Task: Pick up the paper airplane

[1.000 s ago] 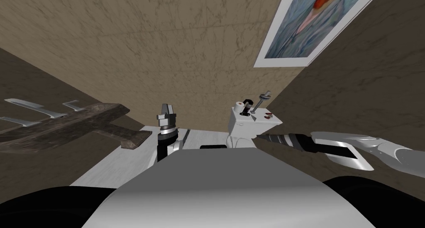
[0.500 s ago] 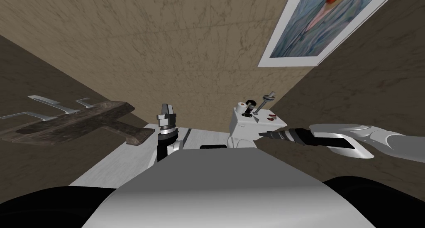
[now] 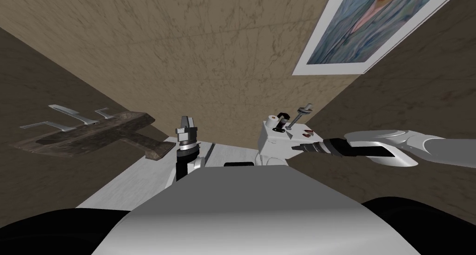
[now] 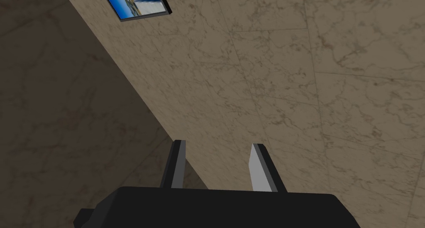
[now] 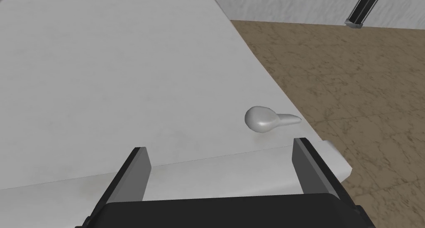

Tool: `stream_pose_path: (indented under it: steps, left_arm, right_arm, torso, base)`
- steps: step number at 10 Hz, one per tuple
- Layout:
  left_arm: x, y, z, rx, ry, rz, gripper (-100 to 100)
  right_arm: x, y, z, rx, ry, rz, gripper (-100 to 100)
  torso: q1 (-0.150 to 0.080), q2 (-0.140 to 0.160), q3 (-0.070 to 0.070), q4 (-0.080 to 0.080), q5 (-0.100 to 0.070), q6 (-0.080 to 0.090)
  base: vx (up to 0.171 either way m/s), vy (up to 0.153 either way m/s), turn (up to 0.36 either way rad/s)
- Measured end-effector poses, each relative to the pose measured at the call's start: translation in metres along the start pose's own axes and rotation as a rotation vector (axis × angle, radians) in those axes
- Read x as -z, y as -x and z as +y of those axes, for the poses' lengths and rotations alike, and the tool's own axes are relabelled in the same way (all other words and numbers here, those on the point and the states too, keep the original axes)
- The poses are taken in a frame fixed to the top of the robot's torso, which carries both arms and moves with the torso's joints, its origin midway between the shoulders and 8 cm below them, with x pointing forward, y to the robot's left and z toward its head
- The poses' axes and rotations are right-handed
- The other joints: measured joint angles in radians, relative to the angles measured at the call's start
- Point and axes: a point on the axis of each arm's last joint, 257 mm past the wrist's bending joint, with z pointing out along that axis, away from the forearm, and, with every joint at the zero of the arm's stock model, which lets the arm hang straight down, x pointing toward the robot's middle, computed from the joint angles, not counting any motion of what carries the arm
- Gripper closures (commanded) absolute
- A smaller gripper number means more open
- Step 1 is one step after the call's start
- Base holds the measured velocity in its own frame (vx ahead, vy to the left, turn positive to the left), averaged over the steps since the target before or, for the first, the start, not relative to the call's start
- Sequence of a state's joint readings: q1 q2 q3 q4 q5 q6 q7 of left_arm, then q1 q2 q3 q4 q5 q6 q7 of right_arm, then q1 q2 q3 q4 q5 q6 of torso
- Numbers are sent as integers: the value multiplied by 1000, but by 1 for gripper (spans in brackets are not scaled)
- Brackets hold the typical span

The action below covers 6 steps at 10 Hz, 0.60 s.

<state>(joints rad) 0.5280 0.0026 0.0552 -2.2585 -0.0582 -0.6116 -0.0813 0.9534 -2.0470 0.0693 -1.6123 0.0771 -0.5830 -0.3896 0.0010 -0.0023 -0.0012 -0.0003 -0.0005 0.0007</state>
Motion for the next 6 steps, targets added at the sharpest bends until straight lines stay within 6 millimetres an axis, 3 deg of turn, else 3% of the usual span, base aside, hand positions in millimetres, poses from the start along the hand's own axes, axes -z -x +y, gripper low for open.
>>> stream_pose_path:
  steps: [6]
  left_arm:
    - [0,0,0,0,0,0,0]
  right_arm:
    - [7,23,-14,67,-60,25,-100]
  torso:
    - [0,1,0,0,0,1]
  base:
    - [3,1,51]
